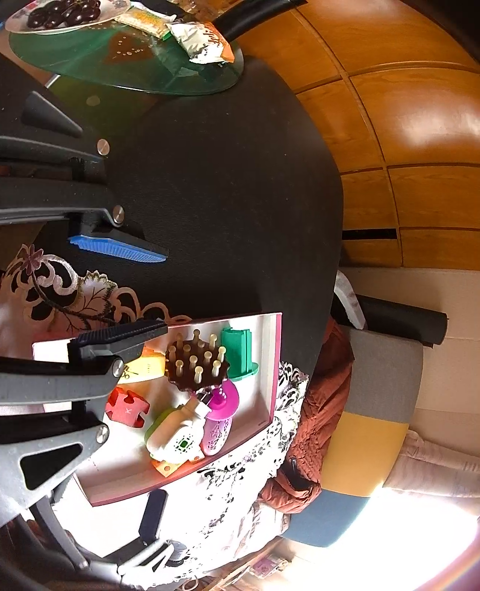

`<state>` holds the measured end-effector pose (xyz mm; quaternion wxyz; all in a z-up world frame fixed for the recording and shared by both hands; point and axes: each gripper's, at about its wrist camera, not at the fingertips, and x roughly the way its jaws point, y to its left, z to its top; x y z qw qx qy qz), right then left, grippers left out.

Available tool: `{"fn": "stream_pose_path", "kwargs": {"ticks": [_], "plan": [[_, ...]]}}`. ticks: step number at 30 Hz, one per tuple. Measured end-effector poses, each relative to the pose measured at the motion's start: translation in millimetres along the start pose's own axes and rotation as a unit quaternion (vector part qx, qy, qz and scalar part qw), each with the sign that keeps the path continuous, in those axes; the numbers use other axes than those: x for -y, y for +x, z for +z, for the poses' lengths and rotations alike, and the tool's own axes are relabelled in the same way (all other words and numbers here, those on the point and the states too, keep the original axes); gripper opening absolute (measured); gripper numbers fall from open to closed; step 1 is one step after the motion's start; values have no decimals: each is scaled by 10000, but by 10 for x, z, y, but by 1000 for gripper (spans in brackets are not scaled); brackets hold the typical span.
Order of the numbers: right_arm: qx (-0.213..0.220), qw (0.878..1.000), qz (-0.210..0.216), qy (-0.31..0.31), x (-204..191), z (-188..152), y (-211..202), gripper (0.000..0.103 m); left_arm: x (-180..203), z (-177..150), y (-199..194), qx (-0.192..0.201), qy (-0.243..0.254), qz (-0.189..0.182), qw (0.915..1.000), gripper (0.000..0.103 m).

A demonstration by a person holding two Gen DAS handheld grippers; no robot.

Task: Organize rigid objects
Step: 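Move both tools back over the bed toward the black cup and red cylinder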

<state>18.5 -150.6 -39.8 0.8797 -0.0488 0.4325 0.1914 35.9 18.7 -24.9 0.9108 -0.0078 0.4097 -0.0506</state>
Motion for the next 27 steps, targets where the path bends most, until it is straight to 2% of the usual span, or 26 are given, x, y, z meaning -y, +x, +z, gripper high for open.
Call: {"fn": "stream_pose_path", "kwargs": {"ticks": [6,13,22,27], "plan": [[72,9985,-437,310,227,-44,-232,103,76,2,-59,70,142,-24,9999,32],[202,9907,-1081,796,700,-178,-526,103,188,2,-113,113,342,-63,9993,32],[184,9682,-2005,1482,1503,-477,-958,103,406,-9,-150,120,673,-194,9975,32],[191,9482,-2521,1923,2030,-681,-1256,103,541,-11,-164,91,808,-295,9963,32]]}}
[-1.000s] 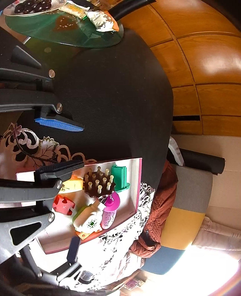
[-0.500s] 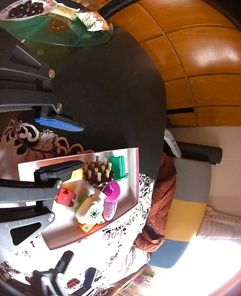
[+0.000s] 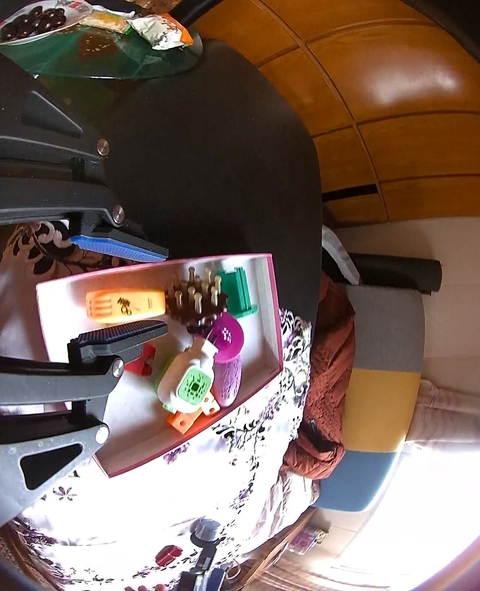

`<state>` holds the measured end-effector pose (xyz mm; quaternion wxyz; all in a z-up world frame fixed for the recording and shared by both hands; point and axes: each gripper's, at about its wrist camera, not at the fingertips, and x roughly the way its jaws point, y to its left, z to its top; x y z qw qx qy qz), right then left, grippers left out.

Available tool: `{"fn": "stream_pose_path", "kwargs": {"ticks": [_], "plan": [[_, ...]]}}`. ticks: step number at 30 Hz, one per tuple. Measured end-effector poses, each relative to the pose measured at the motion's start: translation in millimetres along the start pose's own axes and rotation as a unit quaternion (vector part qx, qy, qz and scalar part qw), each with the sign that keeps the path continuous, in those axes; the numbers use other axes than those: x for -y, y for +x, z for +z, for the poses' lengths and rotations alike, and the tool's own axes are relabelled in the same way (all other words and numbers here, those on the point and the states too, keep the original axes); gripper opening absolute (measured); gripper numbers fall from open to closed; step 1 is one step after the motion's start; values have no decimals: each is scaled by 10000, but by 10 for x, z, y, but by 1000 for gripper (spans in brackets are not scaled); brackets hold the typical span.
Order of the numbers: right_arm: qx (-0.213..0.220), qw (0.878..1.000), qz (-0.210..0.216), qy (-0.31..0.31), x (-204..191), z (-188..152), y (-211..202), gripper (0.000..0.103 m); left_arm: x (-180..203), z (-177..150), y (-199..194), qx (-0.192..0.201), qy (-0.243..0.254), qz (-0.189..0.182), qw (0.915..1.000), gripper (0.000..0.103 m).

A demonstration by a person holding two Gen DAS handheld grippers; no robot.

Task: Organize rigid objects
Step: 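Move both tools back over the bed toward the black cup and red cylinder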

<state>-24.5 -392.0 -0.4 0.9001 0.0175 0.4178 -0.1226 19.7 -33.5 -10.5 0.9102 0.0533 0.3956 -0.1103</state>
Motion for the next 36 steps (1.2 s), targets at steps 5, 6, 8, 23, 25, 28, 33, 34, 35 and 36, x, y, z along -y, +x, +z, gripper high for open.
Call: {"fn": "stream_pose_path", "kwargs": {"ticks": [5,6,8,23,25,28,33,34,35,36], "plan": [[42,9950,-647,765,688,-32,110,103,149,17,15,-44,178,-63,9998,32],[42,9923,-759,975,830,-69,140,103,183,23,17,-47,220,-77,9997,32],[66,9848,-948,1456,1101,-194,205,103,249,33,19,-52,315,-101,9994,32],[-353,9530,-1191,2761,1660,-455,304,103,940,224,110,-81,937,-443,9946,33],[-387,9522,-1243,2763,1668,-461,307,103,1043,246,122,-86,1028,-521,9933,34],[-420,9484,-1266,2876,1713,-484,301,103,1189,256,137,-92,1173,-600,9912,34],[-457,9407,-1293,3104,1804,-526,291,103,1421,271,176,-144,1359,-781,9875,37],[-450,9392,-1286,3151,1823,-535,287,103,1472,276,185,-164,1379,-840,9867,38],[-454,9376,-1288,3199,1840,-542,286,103,1523,274,193,-184,1397,-902,9859,39],[-456,9356,-1300,3251,1860,-552,284,103,1577,280,207,-207,1420,-957,9850,40]]}}
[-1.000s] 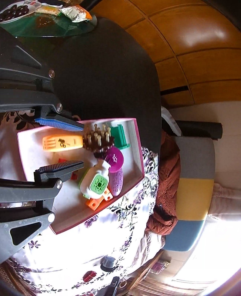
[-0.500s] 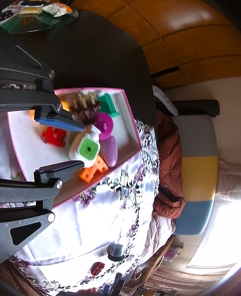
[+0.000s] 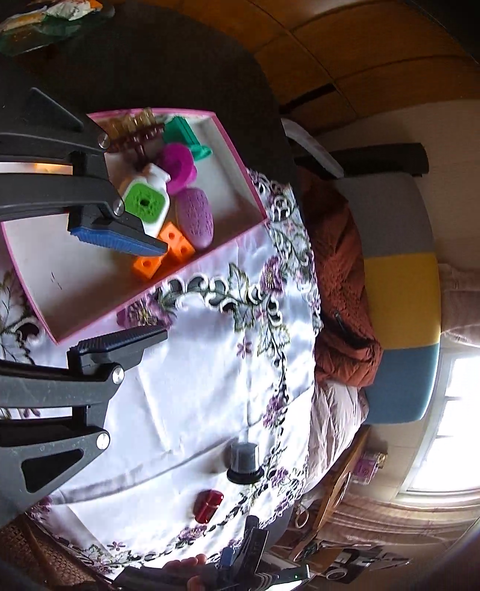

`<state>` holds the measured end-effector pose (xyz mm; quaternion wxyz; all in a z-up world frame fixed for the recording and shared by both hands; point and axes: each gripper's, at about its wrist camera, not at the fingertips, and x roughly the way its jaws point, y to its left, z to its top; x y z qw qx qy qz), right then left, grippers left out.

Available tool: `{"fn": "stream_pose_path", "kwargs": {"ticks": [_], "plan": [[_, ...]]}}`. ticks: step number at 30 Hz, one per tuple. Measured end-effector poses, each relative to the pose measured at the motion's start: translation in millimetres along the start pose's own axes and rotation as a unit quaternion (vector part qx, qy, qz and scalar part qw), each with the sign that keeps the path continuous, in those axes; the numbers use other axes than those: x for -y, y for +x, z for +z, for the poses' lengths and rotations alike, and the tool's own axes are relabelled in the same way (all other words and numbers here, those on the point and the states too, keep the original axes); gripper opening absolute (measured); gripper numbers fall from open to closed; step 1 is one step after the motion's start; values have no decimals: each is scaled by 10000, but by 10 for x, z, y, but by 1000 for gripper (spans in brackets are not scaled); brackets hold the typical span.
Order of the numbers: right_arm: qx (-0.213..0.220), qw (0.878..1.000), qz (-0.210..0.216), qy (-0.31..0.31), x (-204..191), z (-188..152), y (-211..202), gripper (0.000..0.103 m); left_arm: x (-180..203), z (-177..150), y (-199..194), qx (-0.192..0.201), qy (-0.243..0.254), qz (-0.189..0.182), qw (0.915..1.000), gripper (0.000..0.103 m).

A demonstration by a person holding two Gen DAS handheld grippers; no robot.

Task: Organize rigid objects
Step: 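Move both tools back over the bed toward the black cup and red cylinder, then close the left tool on the black-grey cup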

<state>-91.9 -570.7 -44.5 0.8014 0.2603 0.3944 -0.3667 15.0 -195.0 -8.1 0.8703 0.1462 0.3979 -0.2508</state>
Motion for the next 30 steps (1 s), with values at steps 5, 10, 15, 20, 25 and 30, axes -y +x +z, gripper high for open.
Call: {"fn": "stream_pose_path", "kwargs": {"ticks": [5,10,15,20,25,30], "plan": [[-2,9994,-75,339,136,32,12,103,297,151,151,-114,192,-402,9989,42],[-164,9973,49,718,269,51,73,103,692,328,325,-192,446,-878,9950,57],[-187,9962,113,840,306,58,69,103,1089,485,561,-354,632,-1393,9876,63],[-224,9953,238,908,319,68,76,103,1460,699,864,-632,508,-1982,9768,84],[-265,9942,330,985,338,70,89,103,1793,907,1159,-750,517,-2039,9747,86],[-268,9935,408,1029,348,76,86,103,1962,1047,1382,-801,369,-2076,9742,87]]}}
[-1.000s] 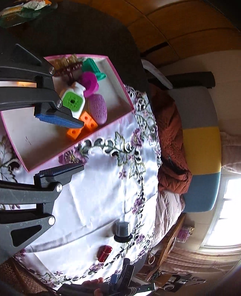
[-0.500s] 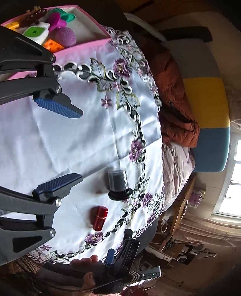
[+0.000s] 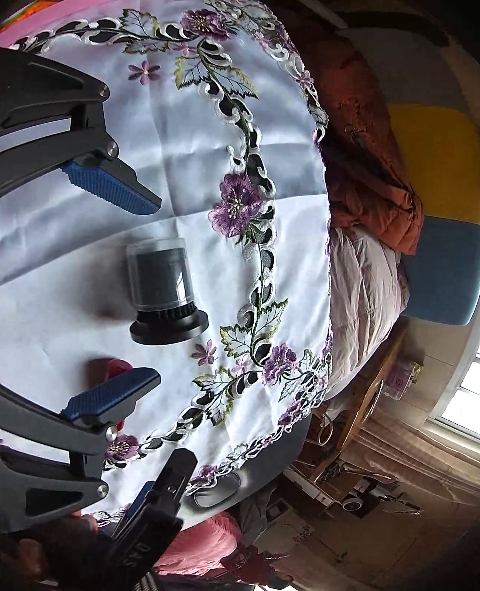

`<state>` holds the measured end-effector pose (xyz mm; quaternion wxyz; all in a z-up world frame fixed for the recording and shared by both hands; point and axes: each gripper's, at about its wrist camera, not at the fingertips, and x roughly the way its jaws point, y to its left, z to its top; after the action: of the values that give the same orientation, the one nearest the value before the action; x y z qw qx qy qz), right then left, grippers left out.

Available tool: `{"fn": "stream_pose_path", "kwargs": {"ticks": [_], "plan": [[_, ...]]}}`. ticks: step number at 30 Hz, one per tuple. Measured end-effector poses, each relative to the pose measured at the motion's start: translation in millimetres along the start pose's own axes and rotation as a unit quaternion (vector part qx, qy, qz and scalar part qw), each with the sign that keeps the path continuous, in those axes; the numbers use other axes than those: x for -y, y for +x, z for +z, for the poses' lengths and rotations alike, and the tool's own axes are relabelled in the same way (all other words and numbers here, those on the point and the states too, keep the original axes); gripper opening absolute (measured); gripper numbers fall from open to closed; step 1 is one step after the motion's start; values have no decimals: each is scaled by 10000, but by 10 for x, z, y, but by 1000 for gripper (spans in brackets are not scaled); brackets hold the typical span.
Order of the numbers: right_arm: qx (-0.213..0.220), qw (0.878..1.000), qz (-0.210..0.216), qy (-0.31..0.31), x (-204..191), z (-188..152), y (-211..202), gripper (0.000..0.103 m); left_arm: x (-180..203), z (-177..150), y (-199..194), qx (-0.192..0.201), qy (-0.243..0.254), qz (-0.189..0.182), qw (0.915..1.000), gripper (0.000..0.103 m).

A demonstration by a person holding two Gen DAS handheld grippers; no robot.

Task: Organize rigid objects
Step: 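Close the left tool on the black-grey cup, then lift the black cup with left tool while right tool grasps the red cylinder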

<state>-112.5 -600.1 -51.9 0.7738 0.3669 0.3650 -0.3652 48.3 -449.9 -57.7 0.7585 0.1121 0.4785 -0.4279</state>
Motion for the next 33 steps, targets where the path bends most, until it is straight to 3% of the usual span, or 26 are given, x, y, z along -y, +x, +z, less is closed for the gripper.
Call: {"fn": "stream_pose_path", "kwargs": {"ticks": [6,7,9,19,27,33], "plan": [[20,10000,-12,-47,-18,2,3,103,40,116,339,-288,44,178,9994,84],[2,10000,4,-56,-19,2,12,103,23,115,368,-309,17,202,9993,71],[-40,9999,54,-99,-32,-2,30,103,-36,85,344,-248,-89,88,9996,71],[-687,9942,64,-824,-290,-170,288,103,-432,-302,-252,134,-308,421,9985,70],[-1244,9900,433,-501,-236,-319,370,103,-629,-644,-735,345,-554,501,9966,70],[-1278,9888,268,-727,-381,-345,463,91,-783,-815,-1073,535,-721,468,9949,70]]}}
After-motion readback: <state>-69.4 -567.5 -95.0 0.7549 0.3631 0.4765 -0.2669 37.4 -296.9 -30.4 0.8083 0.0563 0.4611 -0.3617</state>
